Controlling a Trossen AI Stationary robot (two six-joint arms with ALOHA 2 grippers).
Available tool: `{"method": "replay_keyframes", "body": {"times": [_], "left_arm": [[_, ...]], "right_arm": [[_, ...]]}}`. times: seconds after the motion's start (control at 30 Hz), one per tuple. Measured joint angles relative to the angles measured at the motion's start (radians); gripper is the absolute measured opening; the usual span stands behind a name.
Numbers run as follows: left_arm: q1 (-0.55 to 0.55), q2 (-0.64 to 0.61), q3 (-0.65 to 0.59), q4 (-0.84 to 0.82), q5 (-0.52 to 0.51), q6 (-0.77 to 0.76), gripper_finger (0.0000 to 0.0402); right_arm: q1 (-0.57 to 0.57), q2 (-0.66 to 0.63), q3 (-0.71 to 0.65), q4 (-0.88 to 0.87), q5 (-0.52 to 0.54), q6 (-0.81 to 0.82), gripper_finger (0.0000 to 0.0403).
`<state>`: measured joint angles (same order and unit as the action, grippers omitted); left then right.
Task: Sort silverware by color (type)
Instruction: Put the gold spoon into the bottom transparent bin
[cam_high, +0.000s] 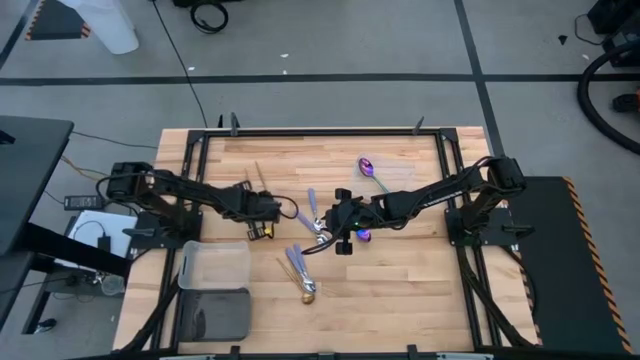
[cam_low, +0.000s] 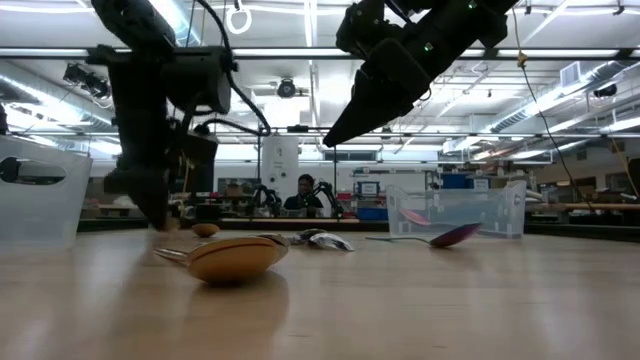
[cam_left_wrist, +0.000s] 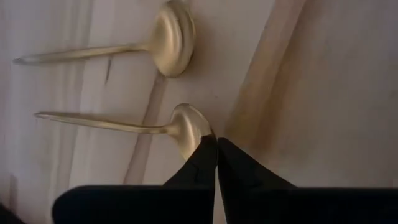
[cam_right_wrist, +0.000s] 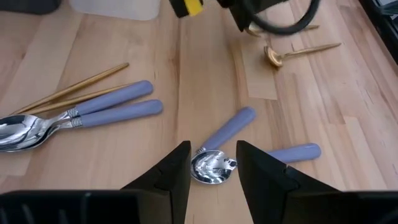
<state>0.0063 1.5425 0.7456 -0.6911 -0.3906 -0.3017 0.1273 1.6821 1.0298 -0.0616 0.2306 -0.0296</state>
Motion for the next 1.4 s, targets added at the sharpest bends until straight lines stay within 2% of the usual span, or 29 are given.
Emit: {"method": "replay_keyframes", "body": {"times": [0.33, 0.63, 0.8, 0.97, 1.13, 1.4], "left_arm": [[-0.059, -0.069, 0.138, -0.103, 0.009, -0.030, 0.0011], [-0.113, -0.083, 0.266, -0.103, -0.003, -0.027, 0.0011], [-0.157, -0.105, 0.288, -0.091, -0.064, -0.024, 0.0011], [-0.189, -0.187, 0.288, -0.012, -0.138, -0.007, 0.0011], [-0.186, -0.244, 0.288, 0.173, -0.142, 0.068, 0.0011], [-0.139, -0.256, 0.288, 0.368, -0.048, 0.110, 0.0011]], "right_arm": [[-0.011, 0.000, 0.000, 0.000, 0.000, -0.003, 0.0138], [-0.081, 0.000, 0.000, 0.075, -0.016, -0.129, 0.0138], [-0.138, -0.018, -0.012, 0.135, -0.047, -0.166, 0.0138], [-0.164, -0.057, -0.126, 0.386, -0.045, -0.247, 0.0138], [-0.170, -0.067, -0.208, 0.630, -0.029, -0.347, 0.0138], [-0.159, -0.066, -0.214, 0.735, 0.030, -0.570, 0.0147]]}}
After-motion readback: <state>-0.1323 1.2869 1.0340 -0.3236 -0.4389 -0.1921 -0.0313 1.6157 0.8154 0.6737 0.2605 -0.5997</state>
